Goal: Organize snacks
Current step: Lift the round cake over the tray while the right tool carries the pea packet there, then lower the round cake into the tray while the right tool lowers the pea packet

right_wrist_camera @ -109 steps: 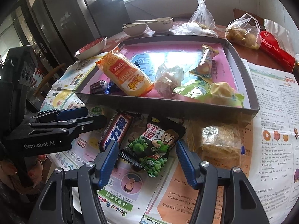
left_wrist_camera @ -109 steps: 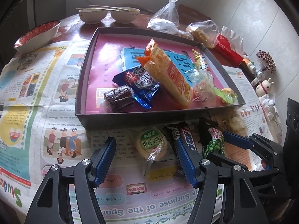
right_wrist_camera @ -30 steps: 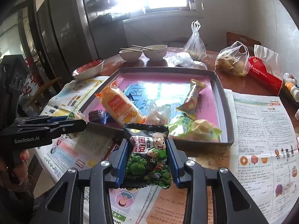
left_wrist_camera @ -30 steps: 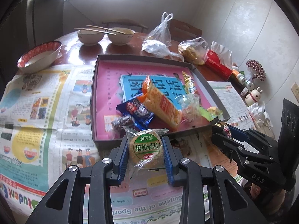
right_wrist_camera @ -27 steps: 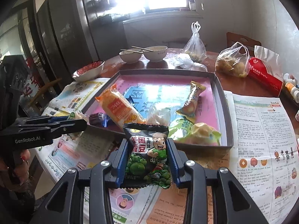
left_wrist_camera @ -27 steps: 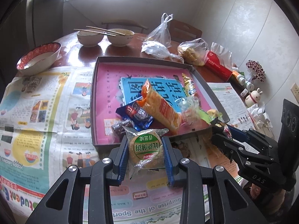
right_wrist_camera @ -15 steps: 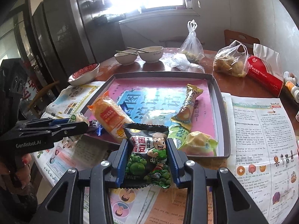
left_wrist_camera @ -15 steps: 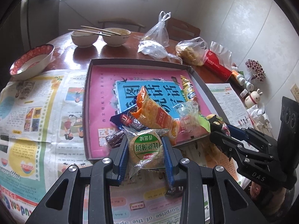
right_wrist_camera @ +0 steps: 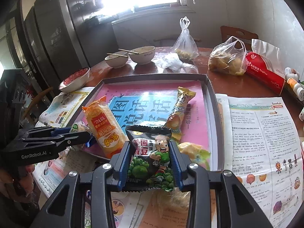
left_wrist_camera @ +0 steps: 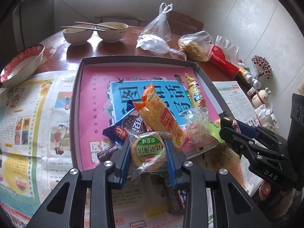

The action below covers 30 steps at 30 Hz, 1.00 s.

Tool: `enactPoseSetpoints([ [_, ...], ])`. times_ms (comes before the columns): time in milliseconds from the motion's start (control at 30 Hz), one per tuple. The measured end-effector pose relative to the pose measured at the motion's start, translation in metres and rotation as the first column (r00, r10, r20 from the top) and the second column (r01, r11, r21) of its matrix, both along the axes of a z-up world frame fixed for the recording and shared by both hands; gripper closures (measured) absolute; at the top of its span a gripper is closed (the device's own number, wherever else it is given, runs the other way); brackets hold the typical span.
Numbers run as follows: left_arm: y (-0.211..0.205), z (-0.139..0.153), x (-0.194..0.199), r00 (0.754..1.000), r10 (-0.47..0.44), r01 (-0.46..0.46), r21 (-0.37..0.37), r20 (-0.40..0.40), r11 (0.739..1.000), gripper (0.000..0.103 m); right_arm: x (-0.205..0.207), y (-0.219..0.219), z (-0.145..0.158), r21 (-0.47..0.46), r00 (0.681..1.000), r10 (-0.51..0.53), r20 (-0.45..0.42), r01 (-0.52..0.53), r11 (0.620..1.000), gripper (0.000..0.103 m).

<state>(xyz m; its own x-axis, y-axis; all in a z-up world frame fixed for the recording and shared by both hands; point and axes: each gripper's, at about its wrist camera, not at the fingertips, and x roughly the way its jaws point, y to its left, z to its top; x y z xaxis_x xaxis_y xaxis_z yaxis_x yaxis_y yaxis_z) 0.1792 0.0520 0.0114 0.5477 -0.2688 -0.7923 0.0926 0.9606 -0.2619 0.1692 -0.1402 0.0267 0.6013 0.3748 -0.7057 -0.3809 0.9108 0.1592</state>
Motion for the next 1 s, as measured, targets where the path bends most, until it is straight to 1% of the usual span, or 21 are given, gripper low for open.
enactPoseSetpoints([
  [233,-0.002,0.000,0.008,1.000,-0.001,0.001,0.000,-0.004,1.000,0.068,0.007,-0.004,0.002,0.002,1.000,-0.016,0.002,0.016,1.000,0.063],
  [600,0.002,-0.003,0.014,1.000,0.011,-0.011,-0.005,-0.010,1.000,0.068,0.016,-0.003,-0.003,-0.001,1.000,-0.023,-0.012,0.023,1.000,0.063],
  [1000,0.004,-0.005,0.019,1.000,0.022,-0.022,-0.005,-0.010,1.000,0.068,0.025,-0.007,-0.006,-0.015,0.998,-0.062,-0.012,0.062,0.998,0.063],
])
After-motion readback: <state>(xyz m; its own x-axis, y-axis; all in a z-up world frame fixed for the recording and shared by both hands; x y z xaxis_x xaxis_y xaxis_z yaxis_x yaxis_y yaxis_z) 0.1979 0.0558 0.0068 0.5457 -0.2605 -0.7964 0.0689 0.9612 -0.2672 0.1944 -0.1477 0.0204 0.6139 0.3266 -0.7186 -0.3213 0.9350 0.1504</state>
